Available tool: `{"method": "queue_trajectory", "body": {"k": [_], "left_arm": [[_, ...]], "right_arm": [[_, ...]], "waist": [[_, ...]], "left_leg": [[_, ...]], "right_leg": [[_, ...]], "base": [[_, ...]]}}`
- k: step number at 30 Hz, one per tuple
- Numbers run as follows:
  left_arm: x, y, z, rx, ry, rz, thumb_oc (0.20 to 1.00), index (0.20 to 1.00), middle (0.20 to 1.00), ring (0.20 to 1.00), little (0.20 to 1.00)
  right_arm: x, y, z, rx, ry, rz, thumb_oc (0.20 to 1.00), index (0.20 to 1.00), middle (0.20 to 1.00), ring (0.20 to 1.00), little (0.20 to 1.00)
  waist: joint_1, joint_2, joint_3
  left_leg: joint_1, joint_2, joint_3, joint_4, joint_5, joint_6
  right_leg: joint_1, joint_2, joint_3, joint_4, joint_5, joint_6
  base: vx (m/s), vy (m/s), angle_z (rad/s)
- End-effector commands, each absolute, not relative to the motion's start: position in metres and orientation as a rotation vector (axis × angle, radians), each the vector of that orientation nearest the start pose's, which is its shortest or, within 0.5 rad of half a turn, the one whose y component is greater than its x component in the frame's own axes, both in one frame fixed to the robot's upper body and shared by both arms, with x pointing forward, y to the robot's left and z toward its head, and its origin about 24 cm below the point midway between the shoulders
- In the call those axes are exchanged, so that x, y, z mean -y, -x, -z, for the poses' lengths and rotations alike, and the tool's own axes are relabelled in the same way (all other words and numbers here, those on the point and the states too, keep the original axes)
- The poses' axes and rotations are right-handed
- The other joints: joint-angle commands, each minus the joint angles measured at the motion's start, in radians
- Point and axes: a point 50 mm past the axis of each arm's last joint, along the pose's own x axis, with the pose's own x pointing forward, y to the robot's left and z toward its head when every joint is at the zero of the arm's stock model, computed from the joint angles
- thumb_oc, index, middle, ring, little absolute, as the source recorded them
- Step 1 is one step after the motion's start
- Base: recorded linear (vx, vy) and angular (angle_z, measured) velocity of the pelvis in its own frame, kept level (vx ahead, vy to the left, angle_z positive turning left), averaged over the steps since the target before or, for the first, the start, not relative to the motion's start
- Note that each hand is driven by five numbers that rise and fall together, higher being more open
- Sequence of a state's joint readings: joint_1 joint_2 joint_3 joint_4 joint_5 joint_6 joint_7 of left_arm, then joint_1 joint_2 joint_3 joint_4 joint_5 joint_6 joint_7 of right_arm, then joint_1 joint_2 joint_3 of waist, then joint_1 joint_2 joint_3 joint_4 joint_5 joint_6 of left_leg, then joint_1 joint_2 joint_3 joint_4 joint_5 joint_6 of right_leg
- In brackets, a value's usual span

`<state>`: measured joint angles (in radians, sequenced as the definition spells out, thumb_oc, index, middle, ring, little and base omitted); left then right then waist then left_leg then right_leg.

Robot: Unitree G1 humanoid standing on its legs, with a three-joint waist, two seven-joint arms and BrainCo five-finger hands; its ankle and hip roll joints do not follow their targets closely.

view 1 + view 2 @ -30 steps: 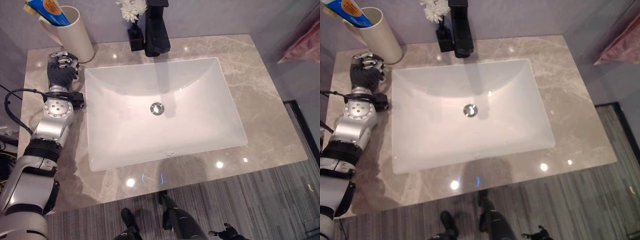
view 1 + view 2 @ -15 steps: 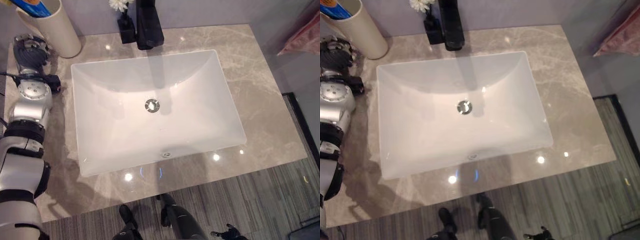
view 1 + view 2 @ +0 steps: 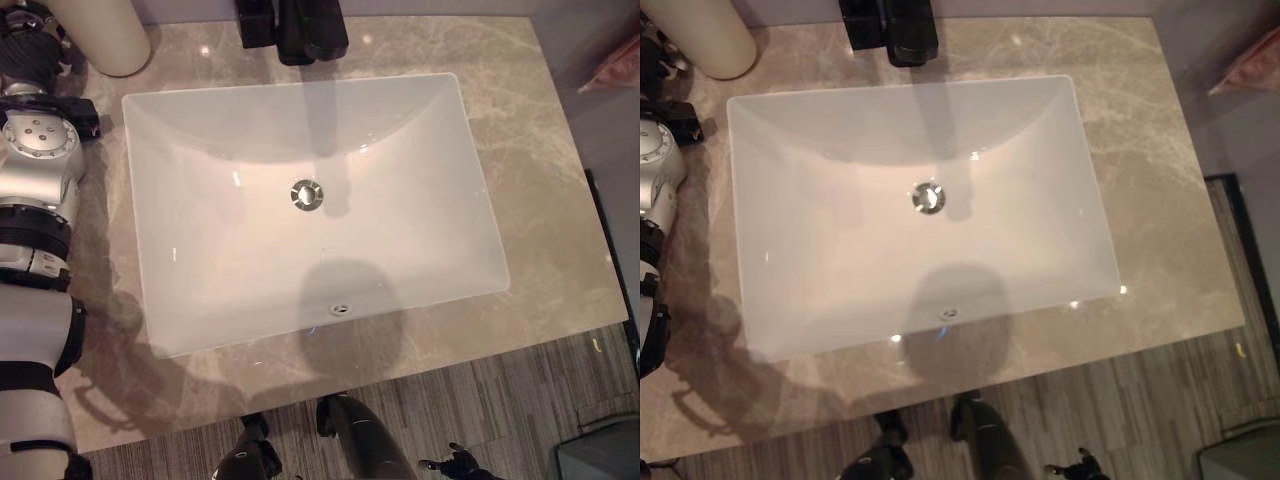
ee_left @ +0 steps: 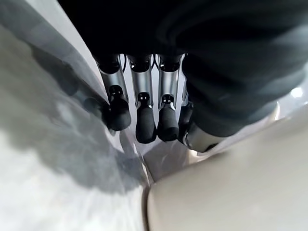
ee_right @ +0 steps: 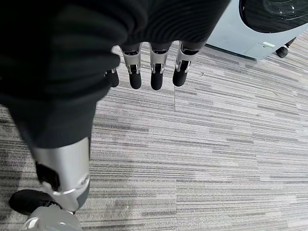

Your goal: Put brush and paste in cup on sink, flatten towel.

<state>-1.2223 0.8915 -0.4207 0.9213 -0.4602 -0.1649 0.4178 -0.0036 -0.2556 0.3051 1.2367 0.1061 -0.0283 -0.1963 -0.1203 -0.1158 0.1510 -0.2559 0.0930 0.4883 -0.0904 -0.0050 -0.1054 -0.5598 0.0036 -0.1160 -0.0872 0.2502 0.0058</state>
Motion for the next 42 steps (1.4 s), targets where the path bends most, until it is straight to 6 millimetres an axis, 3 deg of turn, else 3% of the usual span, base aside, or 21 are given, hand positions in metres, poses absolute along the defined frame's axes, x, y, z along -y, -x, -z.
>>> {"method": "queue_trajectory", "body": {"k": [1, 4, 12, 34, 36, 38, 39, 42], "left_arm": [[-0.283, -0.377, -0.318, 0.550, -0.460, -0.513, 0.200, 0.200, 0.200, 0.200, 0.200], [-0.265, -0.384, -0.314, 0.552, -0.450, -0.459, 0.200, 0.200, 0.200, 0.200, 0.200], [-0.254, -0.390, -0.311, 0.543, -0.457, -0.438, 0.200, 0.200, 0.200, 0.200, 0.200], [-0.284, -0.390, -0.287, 0.414, -0.420, -0.640, 0.200, 0.200, 0.200, 0.200, 0.200], [-0.274, -0.390, -0.287, 0.453, -0.401, -0.622, 0.200, 0.200, 0.200, 0.200, 0.200], [-0.275, -0.387, -0.285, 0.472, -0.414, -0.626, 0.200, 0.200, 0.200, 0.200, 0.200], [-0.279, -0.381, -0.279, 0.492, -0.442, -0.638, 0.200, 0.200, 0.200, 0.200, 0.200], [-0.291, -0.362, -0.264, 0.537, -0.426, -0.626, 0.200, 0.200, 0.200, 0.200, 0.200]], "right_arm": [[0.254, -0.079, 0.157, -1.209, 0.451, 0.195, 1.000, 1.000, 1.000, 1.000, 1.000], [0.253, -0.081, 0.157, -1.193, 0.447, 0.198, 1.000, 1.000, 1.000, 1.000, 1.000], [0.252, -0.079, 0.157, -1.191, 0.446, 0.194, 1.000, 1.000, 1.000, 1.000, 1.000], [0.257, -0.067, 0.158, -1.229, 0.469, 0.209, 1.000, 1.000, 1.000, 1.000, 1.000], [0.255, -0.069, 0.159, -1.227, 0.464, 0.207, 1.000, 1.000, 1.000, 1.000, 1.000], [0.254, -0.069, 0.159, -1.226, 0.463, 0.205, 1.000, 1.000, 1.000, 1.000, 1.000], [0.251, -0.072, 0.159, -1.216, 0.455, 0.197, 1.000, 1.000, 1.000, 1.000, 1.000], [0.250, -0.071, 0.160, -1.227, 0.453, 0.176, 1.000, 1.000, 1.000, 1.000, 1.000]], "waist": [[-0.013, 0.044, 0.010], [-0.018, 0.049, 0.001], [-0.027, 0.052, -0.011], [-0.011, 0.035, -0.038], [0.000, 0.033, -0.040], [0.004, 0.035, -0.039], [0.011, 0.023, -0.039], [0.031, 0.026, -0.044]], "left_leg": [[-0.030, 0.081, -0.139, 0.003, 0.069, -0.038], [-0.034, 0.082, -0.145, 0.003, 0.067, -0.037], [-0.028, 0.085, -0.140, 0.003, 0.065, -0.038], [-0.002, 0.088, -0.163, 0.003, 0.070, -0.037], [0.010, 0.083, -0.171, 0.003, 0.065, -0.034], [0.021, 0.080, -0.175, 0.003, 0.063, -0.033], [0.029, 0.066, -0.169, 0.003, 0.085, -0.022], [0.074, 0.053, -0.175, 0.003, 0.071, -0.013]], "right_leg": [[0.112, -0.041, 0.022, 0.000, -0.059, 0.137], [0.109, -0.041, 0.024, 0.000, -0.061, 0.135], [0.109, -0.034, 0.039, 0.000, -0.064, 0.132], [0.145, -0.028, 0.024, 0.000, -0.072, 0.127], [0.161, -0.036, 0.012, 0.000, -0.074, 0.128], [0.174, -0.039, 0.007, 0.000, -0.076, 0.129], [0.188, -0.054, -0.006, 0.000, -0.058, 0.120], [0.235, -0.067, -0.015, 0.000, -0.067, 0.123]], "base": [[0.01, -0.007, 0.16], [0.00, -0.010, 0.07], [0.00, 0.000, 0.00], [-0.01, -0.023, -0.01], [0.00, -0.005, 0.05], [-0.05, 0.004, 0.10], [-0.08, 0.008, 0.24], [-0.02, 0.078, 0.25]]}}
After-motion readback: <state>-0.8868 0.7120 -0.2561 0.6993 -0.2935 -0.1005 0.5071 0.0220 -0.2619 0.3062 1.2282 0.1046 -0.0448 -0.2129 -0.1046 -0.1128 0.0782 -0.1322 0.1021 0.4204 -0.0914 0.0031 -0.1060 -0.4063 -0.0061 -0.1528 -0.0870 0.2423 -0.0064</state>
